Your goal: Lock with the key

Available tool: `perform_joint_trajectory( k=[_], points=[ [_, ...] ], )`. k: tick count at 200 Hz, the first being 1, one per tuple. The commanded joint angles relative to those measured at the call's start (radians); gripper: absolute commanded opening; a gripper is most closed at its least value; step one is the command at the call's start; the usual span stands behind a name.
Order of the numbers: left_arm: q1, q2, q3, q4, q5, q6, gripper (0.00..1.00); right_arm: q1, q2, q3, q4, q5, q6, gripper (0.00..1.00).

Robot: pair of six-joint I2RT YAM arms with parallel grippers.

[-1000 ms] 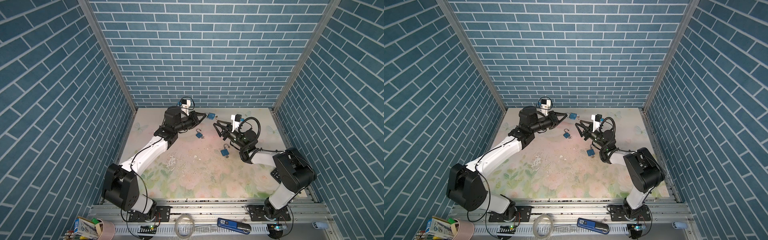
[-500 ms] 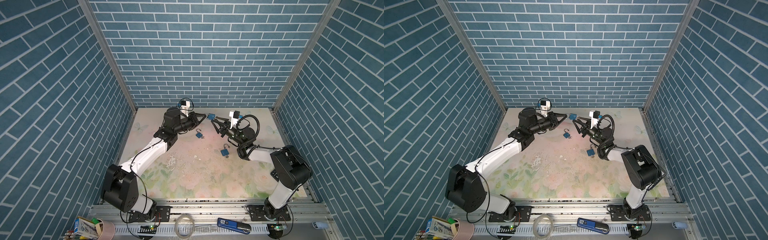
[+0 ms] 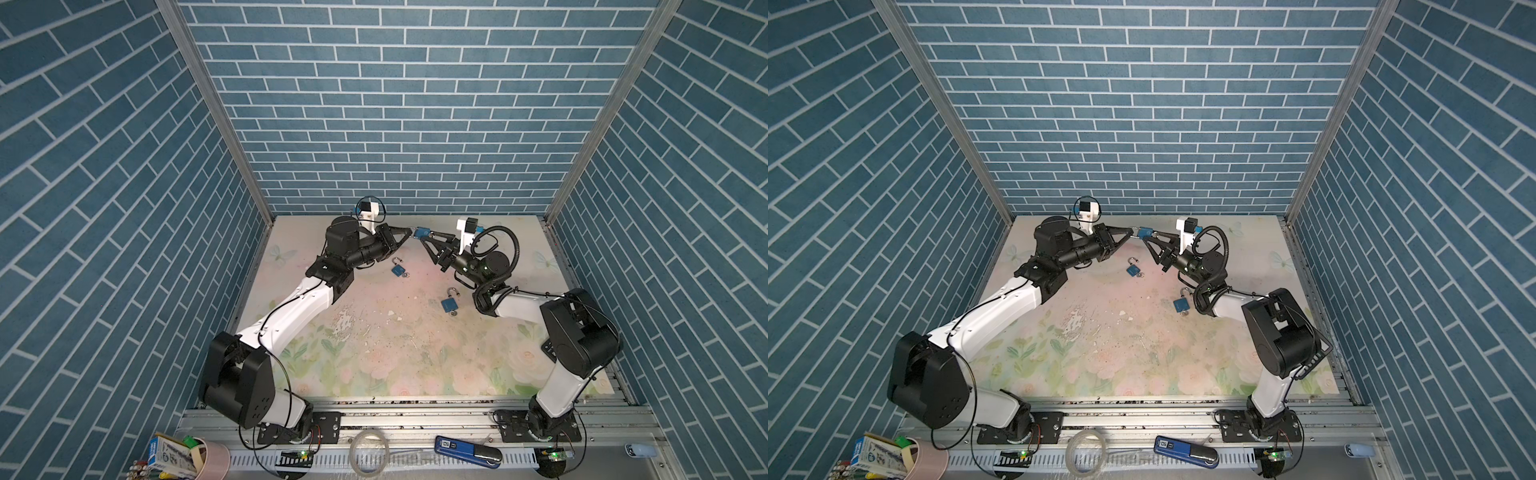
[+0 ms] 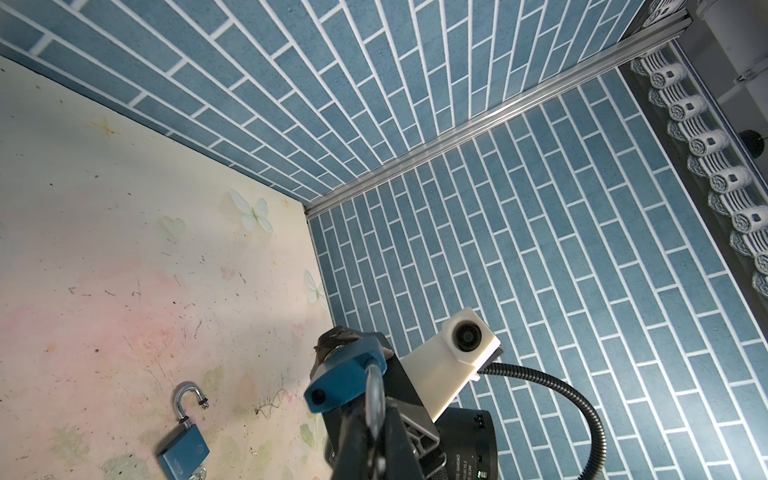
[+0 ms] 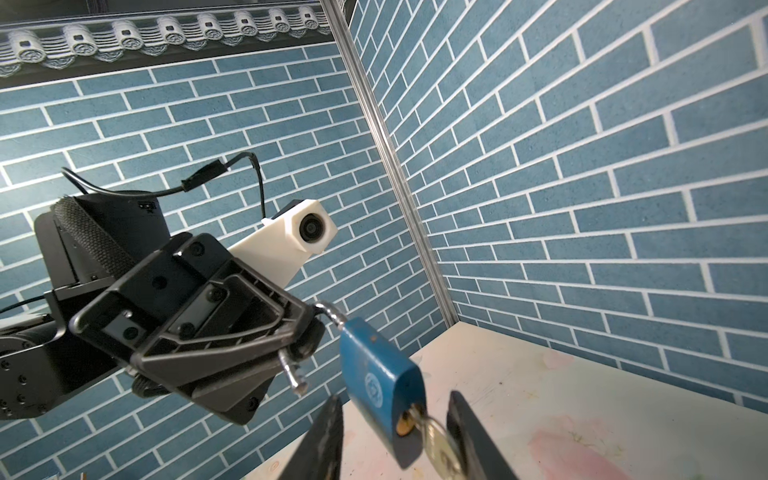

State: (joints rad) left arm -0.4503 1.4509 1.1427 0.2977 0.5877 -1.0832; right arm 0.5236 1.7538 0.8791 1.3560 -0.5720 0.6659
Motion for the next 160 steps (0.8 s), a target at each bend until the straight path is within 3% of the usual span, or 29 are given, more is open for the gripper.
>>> perform_joint_trajectory(
  k=[1, 70, 115, 160],
  points=[
    [-0.001, -0.028, -0.011, 0.065, 0.014, -0.002, 0.0, 0.007, 0.016, 0.035, 0.044, -0.033, 0.034, 0.36],
    [-0.001, -0.019, -0.027, 0.086, 0.016, -0.01, 0.0, 0.006, 0.019, 0.054, 0.043, -0.069, 0.062, 0.31],
    [-0.001, -0.005, -0.029, 0.091, 0.018, -0.012, 0.0, 0.005, 0.01, 0.052, 0.042, -0.09, 0.075, 0.14],
    [-0.001, 0.02, -0.037, 0.101, 0.032, -0.012, 0.0, 0.004, -0.004, 0.061, 0.042, -0.117, 0.093, 0.09]
  ],
)
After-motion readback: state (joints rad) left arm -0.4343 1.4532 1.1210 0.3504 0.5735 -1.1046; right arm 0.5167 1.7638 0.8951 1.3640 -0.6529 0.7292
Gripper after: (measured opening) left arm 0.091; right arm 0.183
